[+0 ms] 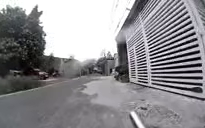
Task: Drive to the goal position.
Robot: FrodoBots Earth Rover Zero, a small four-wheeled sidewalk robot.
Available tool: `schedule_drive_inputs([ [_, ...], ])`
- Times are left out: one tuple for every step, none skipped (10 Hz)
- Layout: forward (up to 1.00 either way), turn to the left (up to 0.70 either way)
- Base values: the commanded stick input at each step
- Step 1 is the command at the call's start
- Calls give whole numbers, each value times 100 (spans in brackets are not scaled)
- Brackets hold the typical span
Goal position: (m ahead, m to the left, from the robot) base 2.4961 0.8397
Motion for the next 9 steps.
schedule_drive_inputs([
  [50, 0],
  [50, 0],
  [50, 0],
  [50, 0],
  [50, 0],
  [50, 0],
  [50, 0],
  [50, 0],
  [50, 0],
])
